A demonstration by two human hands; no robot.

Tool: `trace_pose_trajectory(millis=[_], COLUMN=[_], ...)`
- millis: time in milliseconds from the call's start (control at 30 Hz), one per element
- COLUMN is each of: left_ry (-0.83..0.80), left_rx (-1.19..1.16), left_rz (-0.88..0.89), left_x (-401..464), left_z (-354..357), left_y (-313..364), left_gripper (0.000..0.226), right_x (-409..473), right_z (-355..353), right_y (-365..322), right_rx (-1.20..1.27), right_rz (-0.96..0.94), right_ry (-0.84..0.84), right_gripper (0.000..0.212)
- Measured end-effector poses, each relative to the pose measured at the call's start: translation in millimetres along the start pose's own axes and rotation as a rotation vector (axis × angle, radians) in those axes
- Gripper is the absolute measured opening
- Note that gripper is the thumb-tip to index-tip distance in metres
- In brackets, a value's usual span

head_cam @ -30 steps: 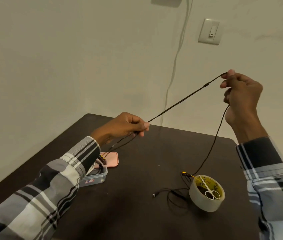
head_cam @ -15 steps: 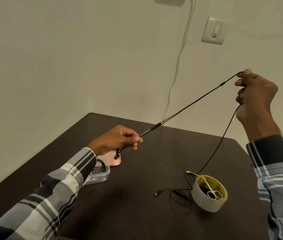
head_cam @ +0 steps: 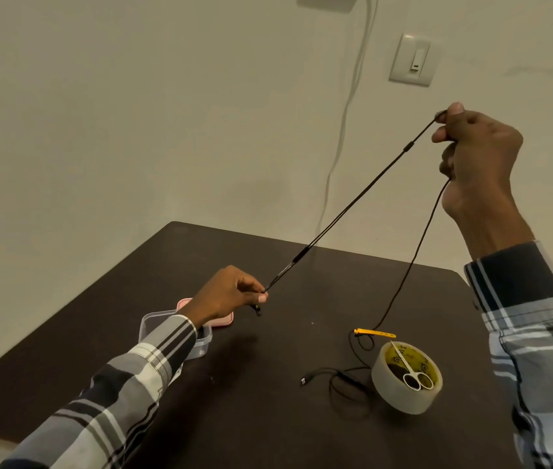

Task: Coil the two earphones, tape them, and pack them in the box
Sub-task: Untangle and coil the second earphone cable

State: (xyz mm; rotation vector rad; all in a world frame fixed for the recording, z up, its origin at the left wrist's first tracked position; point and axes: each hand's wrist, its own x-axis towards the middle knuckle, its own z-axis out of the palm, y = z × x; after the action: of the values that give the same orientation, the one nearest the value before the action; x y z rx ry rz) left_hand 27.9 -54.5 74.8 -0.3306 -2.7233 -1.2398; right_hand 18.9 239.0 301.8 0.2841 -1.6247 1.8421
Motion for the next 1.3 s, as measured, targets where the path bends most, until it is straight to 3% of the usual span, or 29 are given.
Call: trace_pose_trajectory(millis=[400, 500, 600, 667, 767, 933, 1033, 1167, 1300], left_ry=[-0.086, -0.209, -0.249, -0.182, -0.048, 0.215, 0.33, 0.496, 0.632], left_rx=[0.28, 0.208, -0.031, -0.219, -0.424, -0.458, -0.526, -0.713, -0.721], left_rz=[-0.085, -0.071, 0.019, 0.098, 0.213, 0.328, 0.312, 0.173, 0.011], left_x=[-1, -2, -5, -7, -6, -1, 1, -1, -4], left_z=[8, -1, -18, -31, -41, -43, -46, -62, -80], left_y=[-9, -3, 26, 55, 102, 144, 140, 119, 91], left_gripper=[0.016, 0.045, 0.077, 0.077, 0.056, 0.022, 0.014, 0.014, 0.019], right_x=[-11, -16, -25, -33, -43, -54, -52, -37, -23], right_z=[13, 18, 25, 31, 40, 47, 38, 11, -11], right_y=[-15, -17, -17, -14, -6, 2, 1, -3, -2], right_rx=[-0.1, -0.166, -0.263, -0.34, -0.417, -0.467, -0.474, -0.407, -0.269], right_rz=[-0.103, -0.106, -0.087, -0.076, -0.051, 0.029, 0.032, 0.059, 0.094], right_ry=[-0.123, -0.204, -0.383, -0.503, -0.631, -0.775, -0.752, -0.646, -0.506], right_gripper=[0.023, 0.024, 0.024, 0.024, 0.023, 0.021, 0.024, 0.026, 0.024])
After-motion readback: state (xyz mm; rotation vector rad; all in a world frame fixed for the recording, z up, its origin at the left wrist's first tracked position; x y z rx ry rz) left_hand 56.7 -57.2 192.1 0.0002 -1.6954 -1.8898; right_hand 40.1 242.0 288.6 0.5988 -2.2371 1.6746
